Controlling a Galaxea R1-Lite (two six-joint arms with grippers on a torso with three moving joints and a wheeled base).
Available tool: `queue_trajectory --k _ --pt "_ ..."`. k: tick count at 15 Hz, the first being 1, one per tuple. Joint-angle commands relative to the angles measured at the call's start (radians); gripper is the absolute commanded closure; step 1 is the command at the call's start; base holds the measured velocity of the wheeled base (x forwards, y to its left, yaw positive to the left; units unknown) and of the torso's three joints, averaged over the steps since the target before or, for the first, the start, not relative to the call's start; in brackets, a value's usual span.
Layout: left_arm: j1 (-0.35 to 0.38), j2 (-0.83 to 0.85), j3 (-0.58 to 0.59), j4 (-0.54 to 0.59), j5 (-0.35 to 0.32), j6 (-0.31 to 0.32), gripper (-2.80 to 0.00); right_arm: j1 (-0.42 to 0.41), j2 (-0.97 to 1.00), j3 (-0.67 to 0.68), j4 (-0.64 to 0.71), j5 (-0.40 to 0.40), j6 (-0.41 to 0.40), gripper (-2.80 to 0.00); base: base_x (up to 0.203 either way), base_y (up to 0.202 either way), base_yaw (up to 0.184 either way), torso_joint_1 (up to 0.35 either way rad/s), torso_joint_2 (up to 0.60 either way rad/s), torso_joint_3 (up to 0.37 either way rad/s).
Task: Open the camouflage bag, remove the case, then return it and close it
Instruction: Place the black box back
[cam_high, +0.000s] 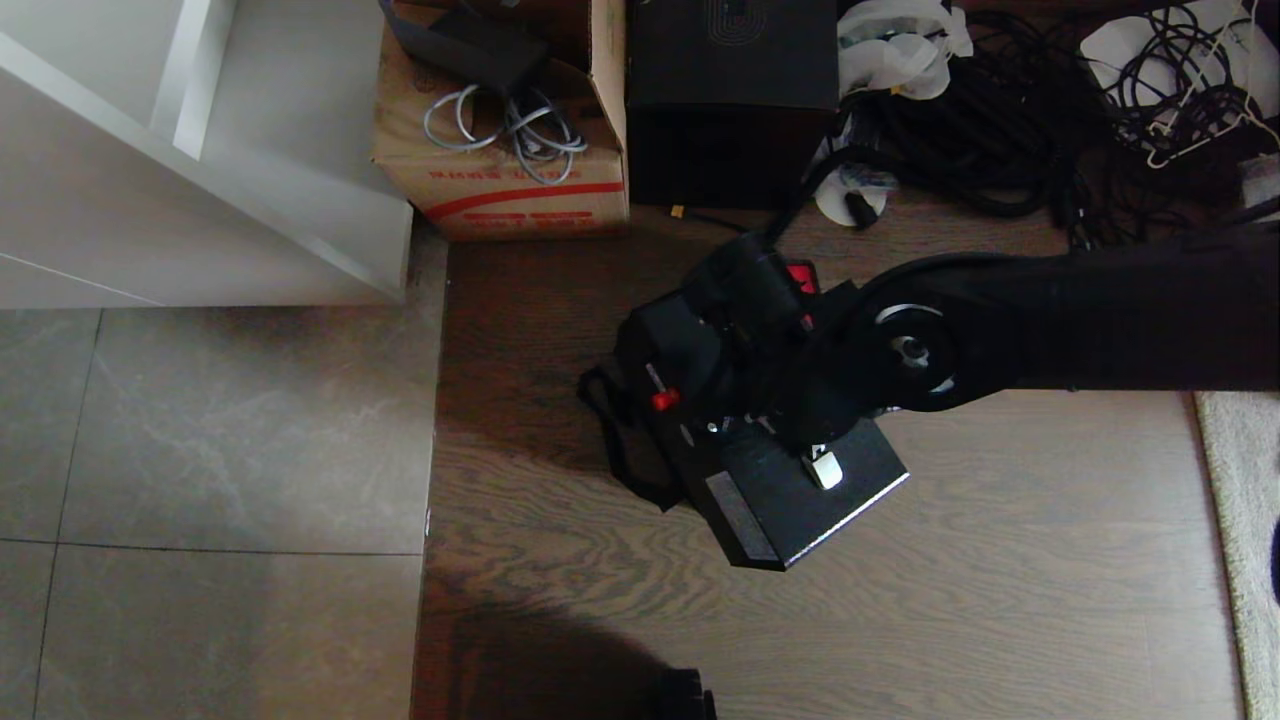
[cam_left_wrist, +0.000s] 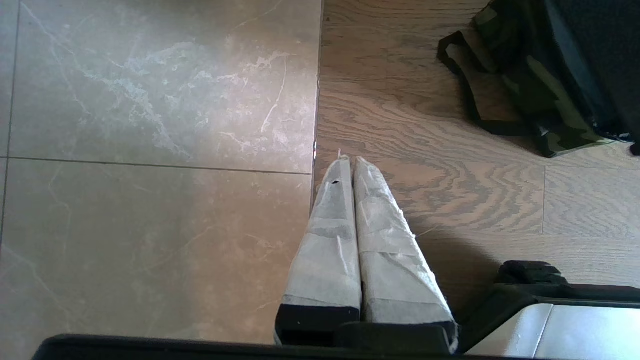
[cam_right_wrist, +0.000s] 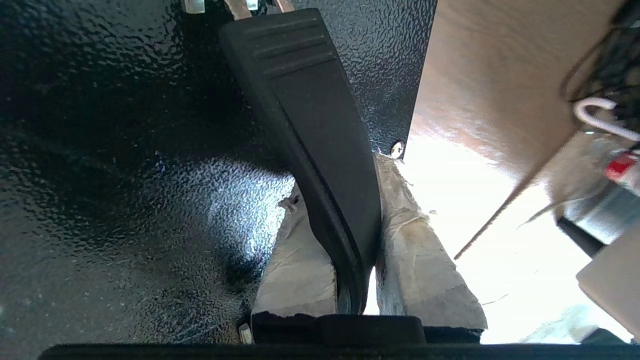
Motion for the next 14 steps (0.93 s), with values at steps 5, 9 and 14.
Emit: queue_trajectory --k 5,9,14 --pt "0.000 0.001 -0.001 0.000 0.000 0.000 0.00 -0.001 0.056 -0.098 -0.003 -0.010 -0.014 0.00 0.000 0.000 0.000 0.000 0.00 0.000" --pt "0.000 0.000 0.000 0.000 0.000 0.000 0.00 -0.009 0.087 -0.096 -0.008 -0.011 -0.005 0.00 0.000 0.000 0.000 0.000 0.00 0.000" --pt "0.000 0.001 0.000 0.000 0.000 0.000 0.00 -0.042 0.140 -0.111 -0.016 -0.011 -0.004 0.00 0.000 0.000 0.000 0.000 0.00 0.000"
